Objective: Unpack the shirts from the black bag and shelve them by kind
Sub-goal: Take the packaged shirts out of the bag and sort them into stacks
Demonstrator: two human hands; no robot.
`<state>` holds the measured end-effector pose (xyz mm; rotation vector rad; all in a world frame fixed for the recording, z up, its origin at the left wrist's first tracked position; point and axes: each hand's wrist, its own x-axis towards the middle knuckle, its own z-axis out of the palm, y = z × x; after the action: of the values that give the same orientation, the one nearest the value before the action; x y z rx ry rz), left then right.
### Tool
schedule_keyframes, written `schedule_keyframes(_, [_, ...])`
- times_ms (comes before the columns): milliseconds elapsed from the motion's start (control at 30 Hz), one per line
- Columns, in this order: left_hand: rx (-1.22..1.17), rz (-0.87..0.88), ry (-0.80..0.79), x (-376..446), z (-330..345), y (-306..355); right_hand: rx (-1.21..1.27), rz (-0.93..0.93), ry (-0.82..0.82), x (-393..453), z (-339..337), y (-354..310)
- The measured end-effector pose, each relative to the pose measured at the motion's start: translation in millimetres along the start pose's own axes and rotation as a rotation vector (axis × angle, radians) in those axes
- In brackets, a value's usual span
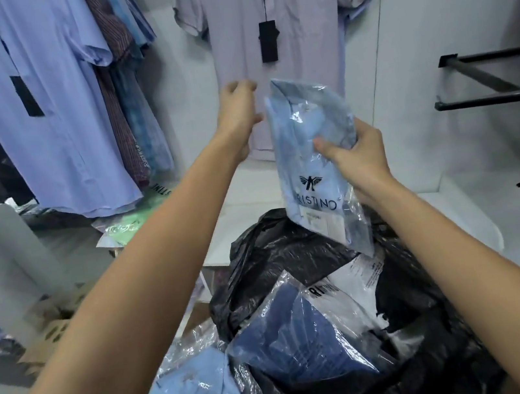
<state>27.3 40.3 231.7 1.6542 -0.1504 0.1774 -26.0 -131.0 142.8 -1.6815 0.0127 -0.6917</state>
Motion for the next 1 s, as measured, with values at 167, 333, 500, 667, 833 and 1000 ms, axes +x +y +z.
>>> schedule_keyframes(167, [-0.097, -0.109, -0.264, 0, -25, -64, 0.306, 0.075, -0.153, 12, -10, -6])
schedule_keyframes(333, [-0.328, 0.037, -0.279, -19, -42, -78, 0.323, 0.159, -0.238, 10, -6, 0])
schedule_keyframes(500, [-0.331, 0.091, -0.167, -59, -62, -81, 0.337, 0.286, -0.416, -20, 17, 22])
schedule_keyframes(667, [-0.145, 0.079, 0.055, -104, -103, -114, 0.357, 0.368, -0.525, -66, 61, 47])
schedule_keyframes(833, [-0.011, -0.132, 0.235, -158, -157, -182, 0.308, 0.539, -0.728, -127, 98, 78])
schedule_keyframes(1000, [0.118, -0.435, 0.376, -226, -190, -273, 0.028, 0.446, -0.891, -199, 127, 130])
